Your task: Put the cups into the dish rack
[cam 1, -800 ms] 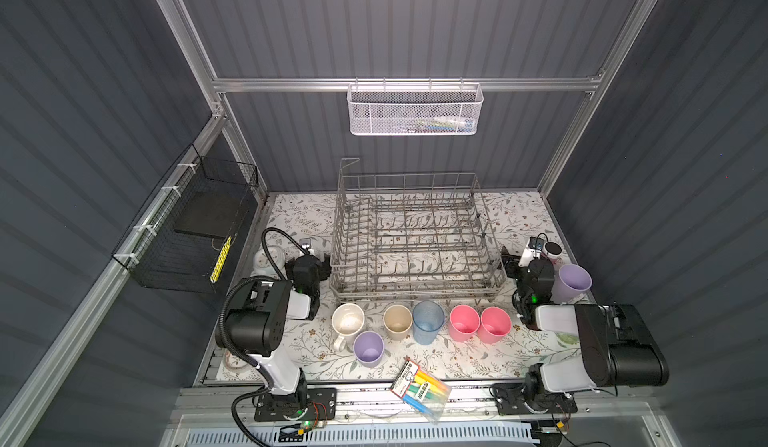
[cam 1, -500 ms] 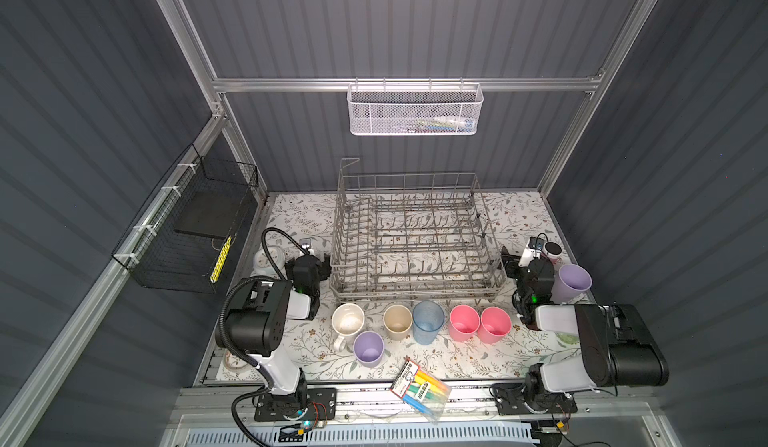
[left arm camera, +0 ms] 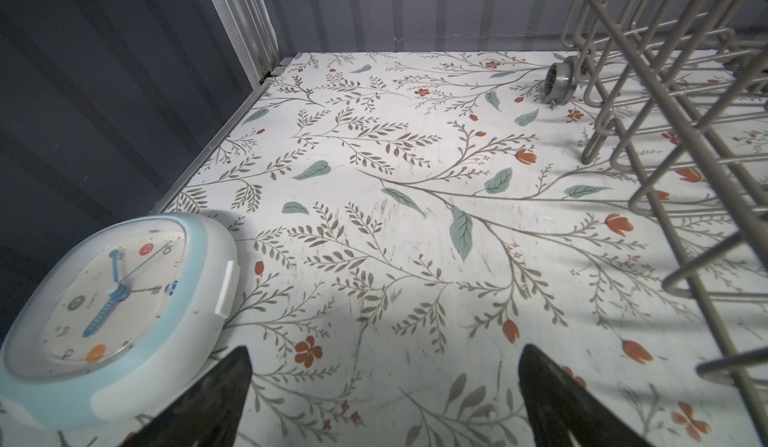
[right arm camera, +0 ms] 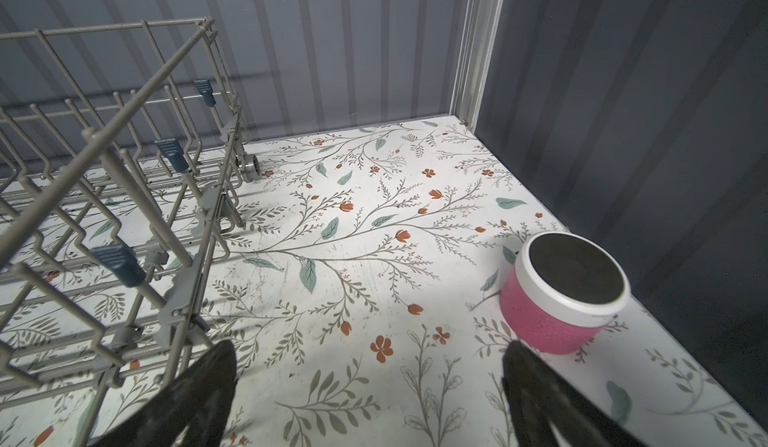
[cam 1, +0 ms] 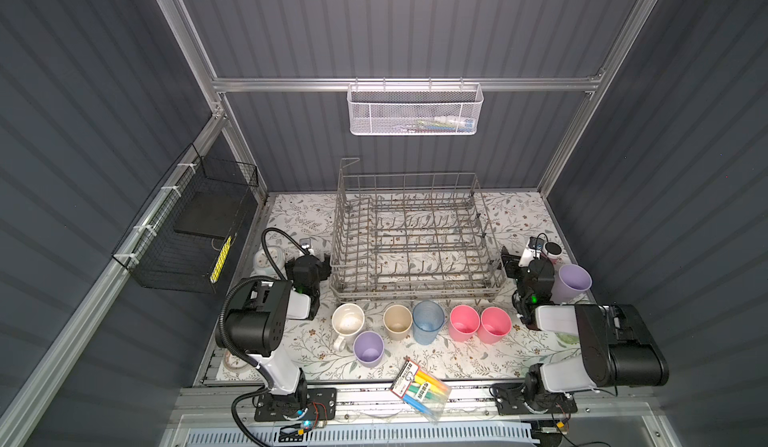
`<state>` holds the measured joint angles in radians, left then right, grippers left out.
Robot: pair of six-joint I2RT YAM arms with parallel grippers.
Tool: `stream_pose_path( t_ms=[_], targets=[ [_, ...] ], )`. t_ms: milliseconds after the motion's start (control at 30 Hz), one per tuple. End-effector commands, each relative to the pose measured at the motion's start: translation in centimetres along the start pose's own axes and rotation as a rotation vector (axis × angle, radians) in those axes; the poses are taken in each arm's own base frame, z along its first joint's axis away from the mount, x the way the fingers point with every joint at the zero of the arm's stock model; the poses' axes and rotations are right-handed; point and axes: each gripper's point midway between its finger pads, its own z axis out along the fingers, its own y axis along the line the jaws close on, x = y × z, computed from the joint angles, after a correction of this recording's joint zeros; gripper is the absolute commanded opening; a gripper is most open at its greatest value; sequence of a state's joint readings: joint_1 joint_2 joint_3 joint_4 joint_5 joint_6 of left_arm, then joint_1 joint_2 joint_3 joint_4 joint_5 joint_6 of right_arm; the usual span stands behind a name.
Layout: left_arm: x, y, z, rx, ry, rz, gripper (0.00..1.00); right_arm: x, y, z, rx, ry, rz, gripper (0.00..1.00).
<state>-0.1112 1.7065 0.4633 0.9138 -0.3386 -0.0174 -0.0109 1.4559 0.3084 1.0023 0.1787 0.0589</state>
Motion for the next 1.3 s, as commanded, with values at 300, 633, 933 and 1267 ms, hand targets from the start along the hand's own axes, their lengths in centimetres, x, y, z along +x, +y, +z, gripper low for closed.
stream_pose_path(
  t_ms=[300,633,933,1267],
  targets=[
    [0.0,0.1,0.0,0.002,-0.008,0.013,1.0,0.0,0.1,0.1,-0.018,-0.002,-0.002,0.99],
    [-4.5,1.7,-2.3,-0.054,-0.027,-0.015,1.0,-2.6,0.4,0.1,-0.022,0.072,-0.018,0.99],
    [-8.5,2.8,-4.7,-0.084,-0.029,-0.109,0.97,-5.6,-0.1,-0.9,0.05,0.077,0.007,0.99],
    [-12.6,3.6,-8.0,-0.077,-0.058,-0.174,0.97,-12.8,-0.1,-2.3,0.093,0.194,0.083,0.99]
  ],
)
